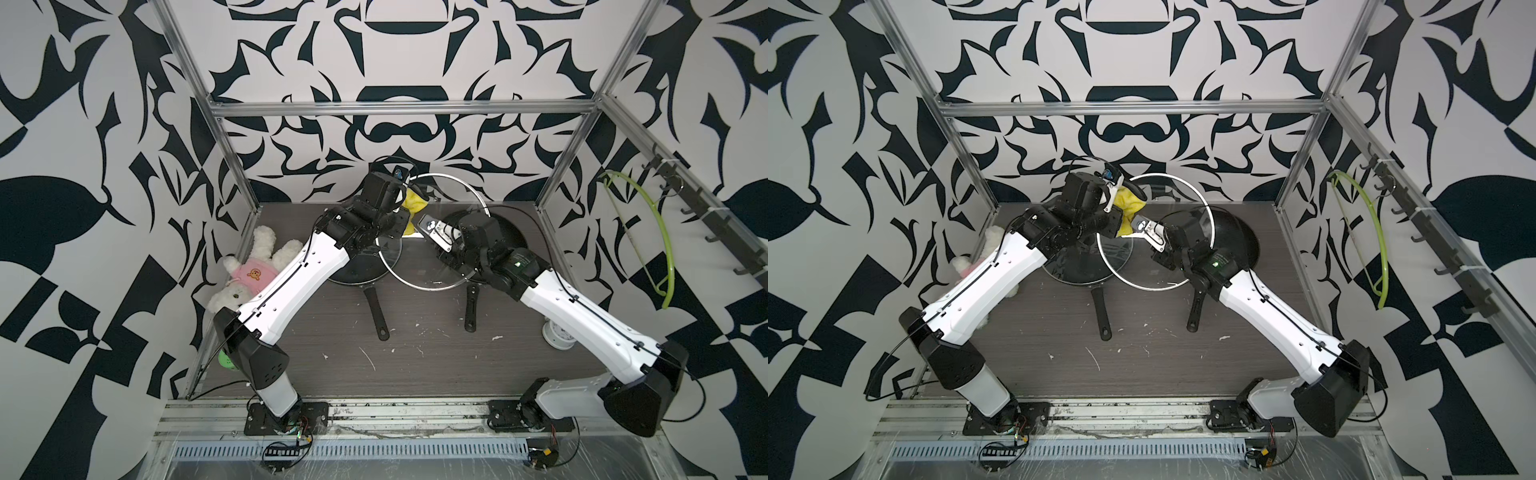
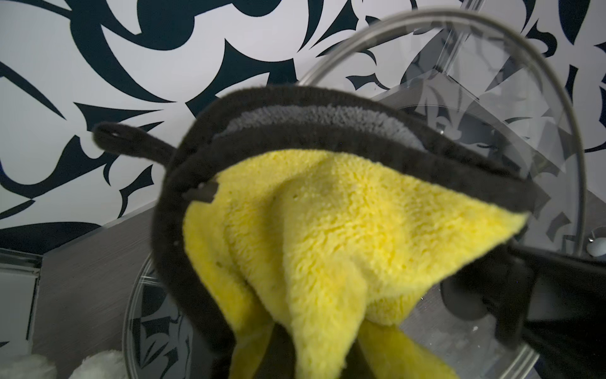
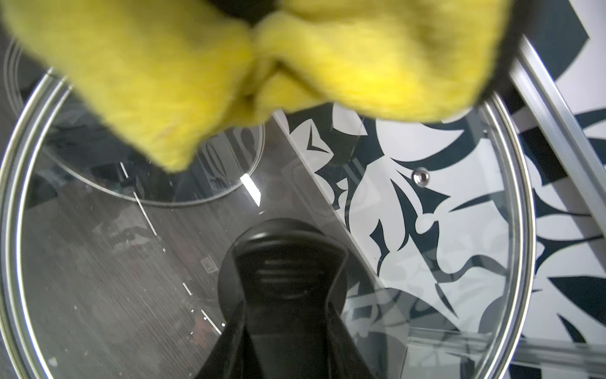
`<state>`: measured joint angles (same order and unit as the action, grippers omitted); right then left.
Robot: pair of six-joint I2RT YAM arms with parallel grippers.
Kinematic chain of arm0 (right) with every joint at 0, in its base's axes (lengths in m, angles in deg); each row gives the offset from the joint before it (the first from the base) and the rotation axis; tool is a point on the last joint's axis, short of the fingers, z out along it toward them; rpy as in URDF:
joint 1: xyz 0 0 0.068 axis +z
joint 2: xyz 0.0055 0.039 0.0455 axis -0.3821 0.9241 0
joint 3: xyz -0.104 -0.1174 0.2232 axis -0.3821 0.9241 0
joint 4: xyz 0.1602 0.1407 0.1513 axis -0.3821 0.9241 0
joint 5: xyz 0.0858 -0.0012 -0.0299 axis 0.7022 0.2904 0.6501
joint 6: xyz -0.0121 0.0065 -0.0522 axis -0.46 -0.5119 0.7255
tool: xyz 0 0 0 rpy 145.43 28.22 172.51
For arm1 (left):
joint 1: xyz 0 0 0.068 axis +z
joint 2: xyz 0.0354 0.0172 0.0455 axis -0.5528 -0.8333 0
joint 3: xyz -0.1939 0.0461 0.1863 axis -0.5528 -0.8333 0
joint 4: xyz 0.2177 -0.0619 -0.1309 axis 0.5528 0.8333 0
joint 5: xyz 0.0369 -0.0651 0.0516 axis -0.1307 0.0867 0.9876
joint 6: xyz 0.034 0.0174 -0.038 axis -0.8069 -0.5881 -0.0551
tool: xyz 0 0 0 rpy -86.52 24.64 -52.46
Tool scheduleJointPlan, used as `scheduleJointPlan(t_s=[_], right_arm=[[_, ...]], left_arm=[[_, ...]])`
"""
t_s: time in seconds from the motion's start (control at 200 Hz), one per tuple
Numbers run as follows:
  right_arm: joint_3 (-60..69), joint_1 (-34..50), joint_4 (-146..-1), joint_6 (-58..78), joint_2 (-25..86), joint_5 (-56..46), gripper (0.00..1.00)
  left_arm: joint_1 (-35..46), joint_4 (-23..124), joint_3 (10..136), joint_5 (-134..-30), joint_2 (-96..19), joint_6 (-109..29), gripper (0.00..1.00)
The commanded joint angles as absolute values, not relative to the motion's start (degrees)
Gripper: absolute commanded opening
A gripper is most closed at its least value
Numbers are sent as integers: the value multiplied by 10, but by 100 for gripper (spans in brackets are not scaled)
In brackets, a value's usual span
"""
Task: Wipe the pot lid with a cloth
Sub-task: Wipe the pot lid.
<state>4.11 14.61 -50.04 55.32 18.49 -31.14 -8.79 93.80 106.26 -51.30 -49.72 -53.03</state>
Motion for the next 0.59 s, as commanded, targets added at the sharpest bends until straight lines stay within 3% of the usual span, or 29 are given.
scheduleJointPlan(t_s=[0.0, 0.59], right_arm=[[-29, 134, -634, 410, 153, -335, 0], [-70, 98, -701, 251, 181, -317, 0]], left_arm=[[-97, 907, 1034, -497, -470, -506, 0], [-214, 933, 1003, -516, -496, -374, 0]])
